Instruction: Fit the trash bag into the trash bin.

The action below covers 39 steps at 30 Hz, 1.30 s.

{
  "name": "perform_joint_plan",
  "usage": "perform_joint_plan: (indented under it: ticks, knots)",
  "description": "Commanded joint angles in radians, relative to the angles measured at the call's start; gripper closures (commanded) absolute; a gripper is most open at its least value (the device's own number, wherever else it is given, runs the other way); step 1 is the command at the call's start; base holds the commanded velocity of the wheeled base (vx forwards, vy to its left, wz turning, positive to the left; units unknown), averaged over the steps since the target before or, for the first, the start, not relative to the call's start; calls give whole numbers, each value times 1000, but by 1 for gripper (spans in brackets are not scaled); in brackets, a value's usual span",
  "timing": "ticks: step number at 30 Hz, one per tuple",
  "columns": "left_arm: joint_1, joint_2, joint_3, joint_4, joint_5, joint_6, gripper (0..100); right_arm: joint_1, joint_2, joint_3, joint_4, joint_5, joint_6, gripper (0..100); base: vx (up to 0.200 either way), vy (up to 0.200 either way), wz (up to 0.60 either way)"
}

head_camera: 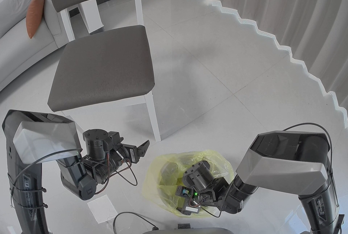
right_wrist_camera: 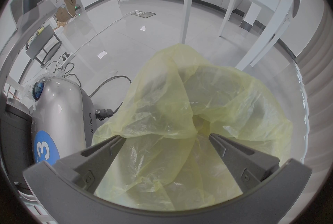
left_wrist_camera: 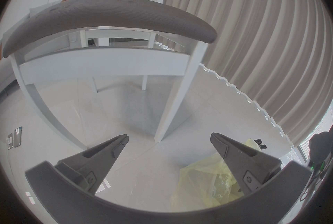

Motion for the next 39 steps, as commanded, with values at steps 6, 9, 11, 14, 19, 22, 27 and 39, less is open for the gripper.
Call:
perform_joint_plan:
  ticks: [6,9,11,14,19,22,27,39]
  knots:
    - [-62,-9,162,-27,-27,3,0,-4,-18,52,-34,-5,3,0,0,0,0]
    - [-81,-12,202,-47,-30,4,0,-12,-44,62,-49,-8,5,0,0,0,0]
    - [-96,-6,239,-47,-31,4,0,-26,-74,75,-52,-10,3,0,0,0,0]
    - [-130,18,271,-50,-31,4,0,-47,-125,89,-54,-10,5,0,0,0,0]
    - [-159,92,274,-53,-34,3,0,-83,-182,104,-55,-8,8,0,0,0,0]
    - [-170,152,271,-98,-34,3,0,-87,-205,124,-57,-10,11,0,0,0,0]
    - [-176,230,260,-177,-31,3,0,-89,-211,161,-71,-8,31,0,0,0,0]
    - [-147,147,274,-177,-30,3,0,-95,-156,142,-109,-5,32,0,0,0,0]
